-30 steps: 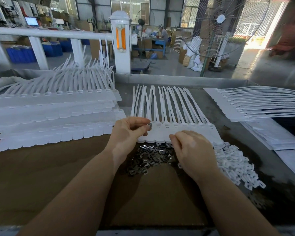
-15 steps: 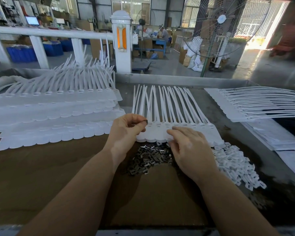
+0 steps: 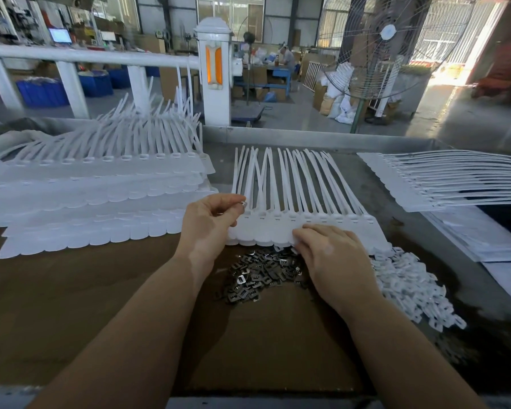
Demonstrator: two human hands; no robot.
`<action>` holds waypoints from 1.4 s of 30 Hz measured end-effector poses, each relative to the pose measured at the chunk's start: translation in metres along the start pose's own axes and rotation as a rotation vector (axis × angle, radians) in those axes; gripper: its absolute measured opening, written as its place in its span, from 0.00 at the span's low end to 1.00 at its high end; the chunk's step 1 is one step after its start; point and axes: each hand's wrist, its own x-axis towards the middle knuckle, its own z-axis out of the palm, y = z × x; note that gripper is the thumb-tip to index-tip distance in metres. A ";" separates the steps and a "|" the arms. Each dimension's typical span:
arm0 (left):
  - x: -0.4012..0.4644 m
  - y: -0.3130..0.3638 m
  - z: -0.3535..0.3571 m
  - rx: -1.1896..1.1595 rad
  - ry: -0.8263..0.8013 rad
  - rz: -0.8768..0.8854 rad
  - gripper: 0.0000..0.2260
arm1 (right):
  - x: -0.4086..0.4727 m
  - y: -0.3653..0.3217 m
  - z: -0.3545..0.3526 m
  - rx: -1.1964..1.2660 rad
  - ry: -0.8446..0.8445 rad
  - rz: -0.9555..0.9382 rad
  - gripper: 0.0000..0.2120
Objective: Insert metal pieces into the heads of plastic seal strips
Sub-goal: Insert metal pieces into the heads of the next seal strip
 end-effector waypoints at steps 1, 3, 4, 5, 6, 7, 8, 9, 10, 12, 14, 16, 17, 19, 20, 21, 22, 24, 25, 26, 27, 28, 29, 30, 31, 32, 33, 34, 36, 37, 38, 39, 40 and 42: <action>0.000 0.000 0.000 -0.008 0.004 -0.006 0.10 | -0.001 0.000 0.001 0.005 0.043 -0.010 0.04; 0.000 0.000 -0.001 -0.019 0.012 -0.018 0.09 | -0.001 0.000 0.002 -0.006 0.078 -0.010 0.07; 0.000 0.001 -0.001 -0.029 0.017 -0.027 0.08 | -0.001 0.001 0.002 -0.014 0.077 -0.001 0.10; 0.000 0.001 -0.001 -0.042 0.019 -0.038 0.08 | -0.001 0.001 0.003 -0.017 0.062 0.015 0.12; -0.001 0.002 0.000 -0.054 0.019 -0.049 0.09 | -0.001 0.001 0.003 -0.017 0.036 0.034 0.14; -0.001 0.002 0.000 -0.059 0.020 -0.058 0.09 | -0.001 0.001 0.003 -0.018 0.001 0.051 0.15; 0.000 0.002 0.000 -0.056 0.021 -0.064 0.10 | 0.000 0.001 0.003 -0.017 -0.030 0.063 0.16; 0.000 0.001 0.000 -0.051 0.023 -0.065 0.11 | 0.000 0.002 0.004 -0.012 -0.049 0.069 0.16; 0.000 0.001 0.000 -0.046 0.023 -0.066 0.11 | 0.000 0.002 0.004 -0.010 -0.053 0.069 0.15; 0.001 -0.001 0.000 -0.033 0.020 -0.069 0.11 | 0.001 0.002 0.003 -0.007 -0.045 0.064 0.11; 0.002 -0.003 -0.001 -0.019 0.009 -0.076 0.11 | 0.002 0.002 0.002 0.004 -0.043 0.068 0.09; 0.003 -0.004 -0.001 -0.008 -0.005 -0.080 0.12 | 0.002 0.003 0.001 0.002 -0.044 0.063 0.09; 0.003 -0.005 -0.001 -0.005 -0.009 -0.081 0.12 | 0.002 0.003 0.000 -0.004 -0.048 0.058 0.10; 0.003 -0.006 -0.001 -0.002 -0.013 -0.084 0.11 | 0.003 0.002 -0.001 -0.045 -0.068 0.040 0.11; 0.003 -0.006 -0.001 -0.001 -0.013 -0.085 0.11 | 0.003 0.001 -0.001 -0.068 -0.075 0.028 0.11; 0.003 -0.006 -0.001 -0.001 -0.013 -0.087 0.11 | 0.003 0.001 -0.002 -0.083 -0.072 0.017 0.11; 0.003 -0.006 -0.001 -0.001 -0.012 -0.089 0.11 | 0.003 0.000 -0.002 -0.093 -0.060 0.010 0.10; 0.003 -0.005 -0.001 0.004 -0.006 -0.090 0.12 | 0.003 0.000 -0.002 -0.103 -0.027 0.011 0.07; 0.002 -0.005 -0.001 0.010 0.000 -0.087 0.12 | 0.003 0.000 -0.002 -0.095 -0.019 0.017 0.07; 0.002 -0.005 -0.001 0.014 0.008 -0.084 0.12 | 0.003 0.000 -0.002 -0.078 -0.015 0.021 0.06; 0.003 -0.005 -0.001 0.017 0.015 -0.081 0.11 | 0.003 0.000 -0.001 -0.061 -0.015 0.021 0.05; 0.003 -0.005 -0.001 0.017 0.020 -0.079 0.11 | 0.003 0.000 -0.001 -0.052 -0.019 0.021 0.06; 0.003 -0.005 -0.001 0.016 0.022 -0.078 0.11 | 0.003 0.000 0.000 -0.048 -0.028 0.021 0.06; 0.003 -0.005 -0.001 0.013 0.022 -0.079 0.11 | 0.003 0.000 0.001 -0.046 -0.042 0.024 0.07; 0.003 -0.005 -0.001 0.012 0.020 -0.080 0.10 | 0.003 0.001 0.001 -0.041 -0.059 0.030 0.08; 0.003 -0.005 -0.001 0.013 0.018 -0.080 0.10 | 0.003 0.000 0.001 -0.035 -0.075 0.035 0.09; 0.002 -0.005 -0.001 0.015 0.017 -0.080 0.10 | 0.003 0.000 0.001 -0.028 -0.082 0.039 0.11; 0.002 -0.005 -0.001 0.014 0.016 -0.079 0.10 | 0.003 0.000 0.001 -0.023 -0.082 0.039 0.12; 0.002 -0.005 -0.001 0.013 0.012 -0.079 0.11 | 0.004 0.000 0.000 -0.028 -0.088 0.031 0.12; 0.003 -0.005 -0.001 0.016 0.009 -0.080 0.11 | 0.004 -0.001 -0.001 -0.037 -0.100 0.029 0.12; 0.003 -0.006 0.000 0.020 0.006 -0.081 0.11 | 0.004 -0.001 -0.001 -0.045 -0.105 0.026 0.11; 0.003 -0.006 0.000 0.024 0.003 -0.081 0.11 | 0.004 -0.001 -0.002 -0.049 -0.099 0.026 0.10; 0.003 -0.006 0.000 0.025 0.001 -0.082 0.11 | 0.004 -0.001 -0.002 -0.053 -0.092 0.028 0.10; 0.004 -0.006 0.000 0.022 -0.003 -0.088 0.11 | 0.004 -0.002 -0.003 -0.079 -0.096 0.023 0.10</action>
